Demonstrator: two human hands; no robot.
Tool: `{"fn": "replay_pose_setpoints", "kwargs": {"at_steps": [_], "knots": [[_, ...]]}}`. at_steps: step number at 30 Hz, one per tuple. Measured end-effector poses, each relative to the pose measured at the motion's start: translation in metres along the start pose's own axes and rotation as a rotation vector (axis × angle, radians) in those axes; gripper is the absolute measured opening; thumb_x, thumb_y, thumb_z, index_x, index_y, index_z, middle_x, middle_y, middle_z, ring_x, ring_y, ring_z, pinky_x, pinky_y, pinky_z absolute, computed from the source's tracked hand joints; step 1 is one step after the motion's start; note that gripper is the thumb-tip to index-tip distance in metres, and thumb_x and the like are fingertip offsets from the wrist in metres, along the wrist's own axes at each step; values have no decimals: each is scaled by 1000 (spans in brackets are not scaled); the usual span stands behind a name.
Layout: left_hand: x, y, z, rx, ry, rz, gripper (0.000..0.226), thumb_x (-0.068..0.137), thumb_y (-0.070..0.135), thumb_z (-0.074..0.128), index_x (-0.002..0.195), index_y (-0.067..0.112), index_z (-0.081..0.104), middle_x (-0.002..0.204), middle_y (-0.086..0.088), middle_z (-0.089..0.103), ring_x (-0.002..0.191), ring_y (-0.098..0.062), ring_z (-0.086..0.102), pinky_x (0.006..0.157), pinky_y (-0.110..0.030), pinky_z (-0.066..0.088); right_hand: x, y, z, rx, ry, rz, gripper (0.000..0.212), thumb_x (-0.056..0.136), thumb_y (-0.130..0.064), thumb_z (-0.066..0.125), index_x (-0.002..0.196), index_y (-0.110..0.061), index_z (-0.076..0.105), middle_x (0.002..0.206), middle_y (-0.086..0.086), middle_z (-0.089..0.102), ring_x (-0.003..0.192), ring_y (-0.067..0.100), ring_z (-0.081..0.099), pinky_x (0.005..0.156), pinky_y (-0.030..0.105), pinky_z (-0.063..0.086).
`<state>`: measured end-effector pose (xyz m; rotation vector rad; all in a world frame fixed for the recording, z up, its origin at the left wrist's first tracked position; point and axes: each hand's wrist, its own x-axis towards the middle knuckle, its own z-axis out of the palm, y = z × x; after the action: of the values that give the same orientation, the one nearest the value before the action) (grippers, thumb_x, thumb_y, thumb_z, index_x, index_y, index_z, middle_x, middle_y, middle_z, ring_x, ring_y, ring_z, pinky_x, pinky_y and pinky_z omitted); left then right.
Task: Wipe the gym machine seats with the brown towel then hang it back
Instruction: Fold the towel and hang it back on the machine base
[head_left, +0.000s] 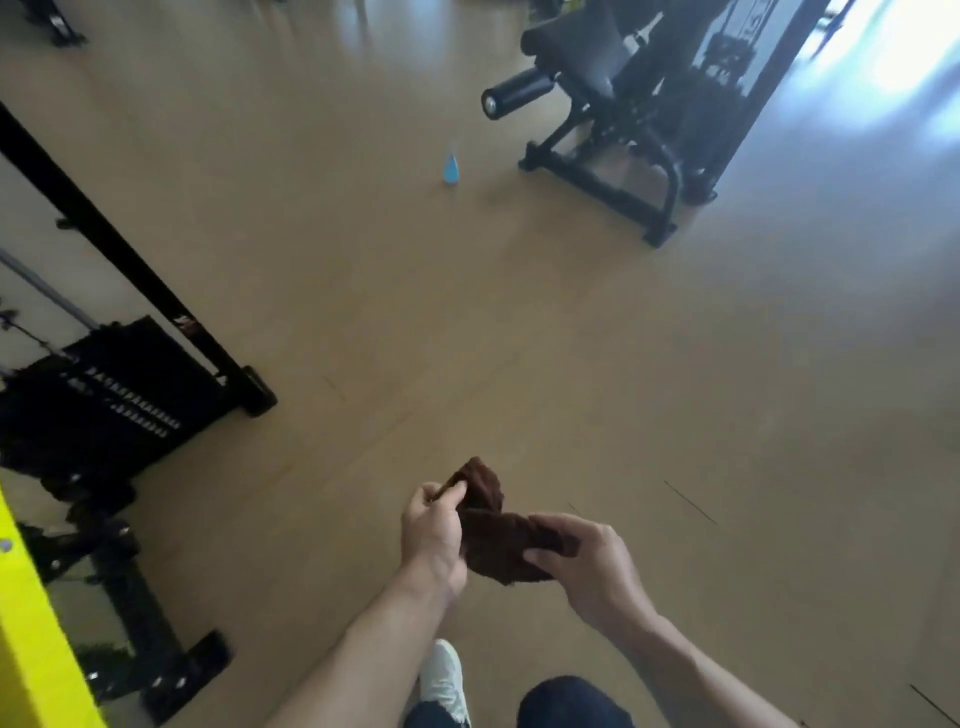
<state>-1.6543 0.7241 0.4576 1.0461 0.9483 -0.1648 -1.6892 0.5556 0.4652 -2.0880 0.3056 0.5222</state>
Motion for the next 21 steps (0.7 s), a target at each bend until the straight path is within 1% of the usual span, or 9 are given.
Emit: {"fn": "replay_pose_setpoints", "kwargs": {"at_steps": [4,5,7,9,12,14,16,18,21], "knots": [[39,43,60,455,25,320,31,91,8,62,71,18,40,68,4,44,62,-16,42,58,-22,36,56,-14,-44,-78,110,50,20,77,-20,83,66,-34,74,59,-18,66,56,-4,58,51,11,41],[49,51,75,532,17,379,31,91,8,62,71,17,39,66,4,44,60,-14,42,57,-21,35,69,-18,-55,-117,101,31,22,76,-24,83,62,-35,70,59,-18,65,57,-4,56,53,13,40],[72,63,109,633,-38,430,33,91,7,60,70,17,38,65,4,46,60,-16,44,57,-23,37,95,-27,-78,-234,41,-90,15,78,-34,82,71,-38,69,84,-27,66,82,-8,56,69,10,41],[93,72,146,714,-107,451,31,91,5,59,72,16,38,65,2,50,61,-18,47,54,-18,38,129,-36,-107,-298,-44,-222,10,84,-35,77,86,-37,67,103,-28,63,98,-5,53,80,8,39],[115,89,203,763,-275,443,14,93,3,58,87,15,53,84,1,67,76,-16,62,64,-8,43,183,-55,-157,-250,-157,-271,12,89,-25,69,89,-34,63,83,-16,68,79,3,62,71,19,49],[125,99,243,771,-440,338,25,95,6,57,106,28,61,103,2,74,93,-14,69,81,-17,52,221,-66,-193,-240,-161,-285,16,90,-19,67,90,-35,66,75,-20,66,72,-2,60,64,13,45],[129,109,281,780,-570,271,33,97,8,56,113,35,64,110,1,75,103,-17,69,92,-31,55,257,-74,-228,-195,-123,-282,21,87,-15,68,89,-36,69,71,-24,65,69,-4,59,62,11,43],[132,118,321,752,-674,273,29,97,4,55,115,23,67,111,0,75,110,-17,67,98,-30,51,293,-81,-262,-152,-61,-265,20,84,-18,70,88,-37,69,74,-22,68,70,0,62,68,20,50],[141,129,380,720,-743,263,23,98,4,54,115,14,67,112,-6,74,109,-15,67,95,-25,50,339,-87,-311,-104,-12,-217,22,80,-21,73,91,-39,67,80,-13,72,69,6,66,68,32,58]]}}
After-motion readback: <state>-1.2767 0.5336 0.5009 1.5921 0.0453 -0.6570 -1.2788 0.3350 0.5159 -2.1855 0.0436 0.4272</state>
